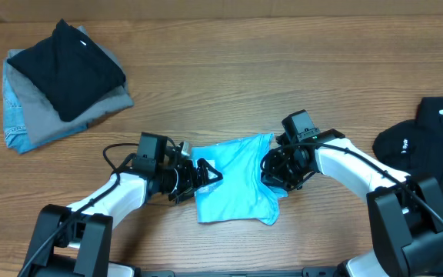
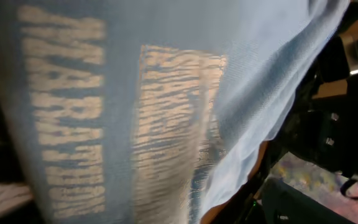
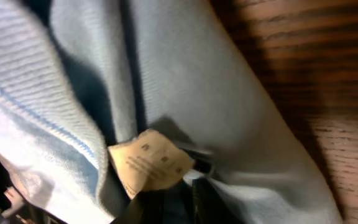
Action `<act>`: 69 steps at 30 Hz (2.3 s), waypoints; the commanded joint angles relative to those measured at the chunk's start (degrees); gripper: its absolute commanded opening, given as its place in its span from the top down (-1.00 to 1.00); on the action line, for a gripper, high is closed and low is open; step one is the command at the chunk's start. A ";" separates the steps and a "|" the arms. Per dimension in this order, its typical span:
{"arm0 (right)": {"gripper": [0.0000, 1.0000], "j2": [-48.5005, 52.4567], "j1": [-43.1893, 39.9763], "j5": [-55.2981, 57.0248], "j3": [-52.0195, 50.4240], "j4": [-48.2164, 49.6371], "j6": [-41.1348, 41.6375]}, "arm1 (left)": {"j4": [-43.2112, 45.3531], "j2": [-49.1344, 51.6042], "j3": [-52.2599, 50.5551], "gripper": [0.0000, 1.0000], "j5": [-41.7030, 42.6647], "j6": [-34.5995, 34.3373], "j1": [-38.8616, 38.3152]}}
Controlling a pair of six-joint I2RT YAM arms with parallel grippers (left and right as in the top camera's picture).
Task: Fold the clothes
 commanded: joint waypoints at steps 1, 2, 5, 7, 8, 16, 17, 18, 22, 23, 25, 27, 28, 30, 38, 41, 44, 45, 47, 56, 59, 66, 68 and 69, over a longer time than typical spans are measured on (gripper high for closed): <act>0.60 0.37 0.22 0.57 -0.24 1.09 3.21 | 1.81 1.07 -2.56 -0.62 -1.36 -3.23 -0.11; 0.60 0.37 0.22 0.59 -0.24 1.14 3.23 | 2.62 1.07 -2.78 -0.60 -1.38 -3.26 -0.11; 0.60 0.37 0.22 0.59 -0.24 1.11 3.23 | 4.24 1.07 -3.06 -0.60 -3.34 -4.74 -0.22; 0.60 0.37 0.22 0.59 -0.24 1.11 3.19 | 4.57 1.07 -3.06 -0.59 -4.94 -4.74 -0.76; 0.60 0.37 0.22 0.59 -0.24 1.09 3.21 | 4.92 1.07 -3.06 -0.58 -5.55 -4.74 -1.31; 0.65 0.33 0.17 0.57 -0.20 -0.15 3.15 | 13.16 1.05 -2.97 0.60 -8.63 -1.92 -5.05; 0.65 0.07 0.04 0.61 -0.15 -0.76 2.95 | 13.11 1.05 -2.86 0.65 -8.59 -1.01 -4.96; 0.65 -0.74 -0.24 0.68 -0.09 -1.46 1.97 | 13.09 1.03 -2.51 0.77 -8.07 0.76 -4.61; 0.65 -5.53 -1.53 4.39 2.05 -6.95 -0.33 | 9.88 0.66 0.94 0.92 -4.55 5.75 -1.97; 0.65 -6.75 -1.84 5.27 2.82 -8.48 -1.01 | 8.20 0.50 2.71 0.92 -3.48 7.28 -1.01; 0.65 -10.29 -2.62 7.52 5.44 -12.63 -1.88 | 5.31 0.39 6.97 0.92 -1.66 10.05 1.05; 0.65 -13.09 -3.37 8.31 7.87 -15.39 -3.21 | 4.76 0.39 12.00 0.92 -0.61 10.56 3.30; 0.64 -14.29 -3.78 8.31 9.16 -16.65 -3.78 | 4.72 0.39 14.34 0.92 -0.13 10.54 4.31; 0.63 -16.26 -4.66 8.35 11.67 -18.91 -4.52 | 4.66 0.42 19.63 0.92 1.53 10.54 6.86; 0.62 -18.88 -5.46 8.31 15.69 -23.50 -4.61 | 4.76 1.01 37.77 0.92 1.97 10.82 20.44; 0.63 -18.88 -5.46 8.11 15.69 -23.87 -4.59 | 7.72 2.99 44.11 0.92 1.29 12.50 28.39; 0.63 -18.88 -5.46 8.09 15.69 -24.35 -4.55 | 11.91 6.62 48.50 0.92 1.49 12.46 34.29; 0.63 -18.88 -5.38 8.07 15.69 -24.63 -4.35 | 13.44 7.98 49.75 0.92 1.81 12.46 35.67; 0.63 -18.88 -5.29 8.09 15.69 -25.53 -4.15 | 15.30 11.23 52.33 0.92 2.40 12.46 38.14; 0.63 -18.88 -5.31 8.11 15.69 -27.17 -2.62 | 32.65 26.62 63.78 0.92 8.37 -2.12 40.87; 0.63 -18.88 -5.31 8.11 15.69 -26.86 -2.60 | 34.73 29.09 70.36 0.92 7.80 -5.68 40.70; 0.63 -18.88 -5.29 8.09 15.69 -27.02 -2.60 | 28.44 31.95 84.89 0.92 4.55 -2.32 40.39; 0.64 -18.88 -5.29 8.11 15.69 -27.56 -2.58 | 25.83 32.09 85.33 0.92 4.22 1.53 40.39; 0.64 -18.88 -5.29 8.09 15.69 -27.85 -2.49 | 23.80 32.17 85.31 0.92 4.15 4.11 40.39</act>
